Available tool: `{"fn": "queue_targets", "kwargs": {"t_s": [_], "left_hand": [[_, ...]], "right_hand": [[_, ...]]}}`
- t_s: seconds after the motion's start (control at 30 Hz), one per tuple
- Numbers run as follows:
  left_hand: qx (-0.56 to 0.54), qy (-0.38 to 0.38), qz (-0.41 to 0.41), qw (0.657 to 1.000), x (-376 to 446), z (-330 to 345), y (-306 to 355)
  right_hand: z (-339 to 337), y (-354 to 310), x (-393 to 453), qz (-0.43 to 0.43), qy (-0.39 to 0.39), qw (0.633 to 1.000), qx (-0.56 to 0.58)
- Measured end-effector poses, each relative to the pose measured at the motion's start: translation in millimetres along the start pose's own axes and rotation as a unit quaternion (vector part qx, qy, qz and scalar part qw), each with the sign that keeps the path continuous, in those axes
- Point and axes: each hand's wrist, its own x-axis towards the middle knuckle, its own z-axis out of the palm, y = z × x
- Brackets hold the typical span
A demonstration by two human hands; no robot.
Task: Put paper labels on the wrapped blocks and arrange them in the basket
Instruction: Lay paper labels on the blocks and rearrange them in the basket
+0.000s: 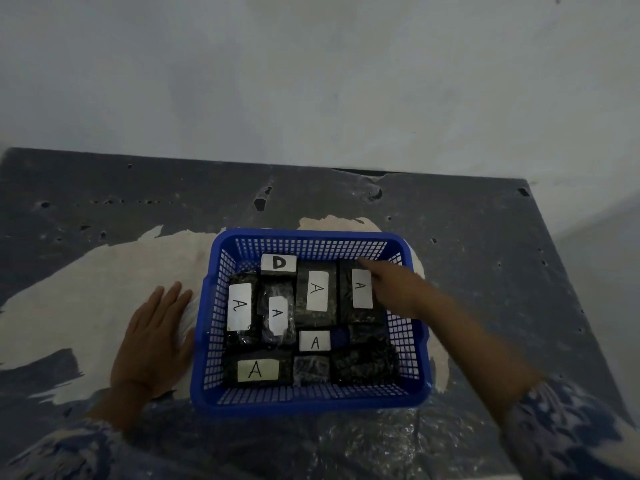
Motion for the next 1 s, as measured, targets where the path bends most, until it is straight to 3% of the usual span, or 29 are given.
{"fn": "queue_targets", "kwargs": {"t_s": [0.1,0.3,0.47,0.57,0.67,1.0], "left_hand": [[0.001,-0.002,-0.001,1.000,0,2,-2],[-0.012,0.008,-0.003,1.000,0,-1,2],[-0.007,0.010,-0.007,1.000,-1,-1,2],[-0.014,0.013,-0.006,1.000,0,0,3],[-0.005,0.014,-0.005,1.000,-2,0,2],[0.004,0.022,0.015,1.000,0,0,0]], "right_hand": [[-13,-3,-14,-0.061,0.100,0.990,-0.080],[23,-15,-50,-0.122,-0.089,0.955,-0.254],[50,-19,-46,-0.133,-0.054,0.901,-0.409],[59,-19,-43,-0.134,-0.018,0.901,-0.413],[65,-20,-44,-0.130,0.030,0.924,-0.358],[52,-6,-74,-0.009,0.215,0.954,-0.208]]}}
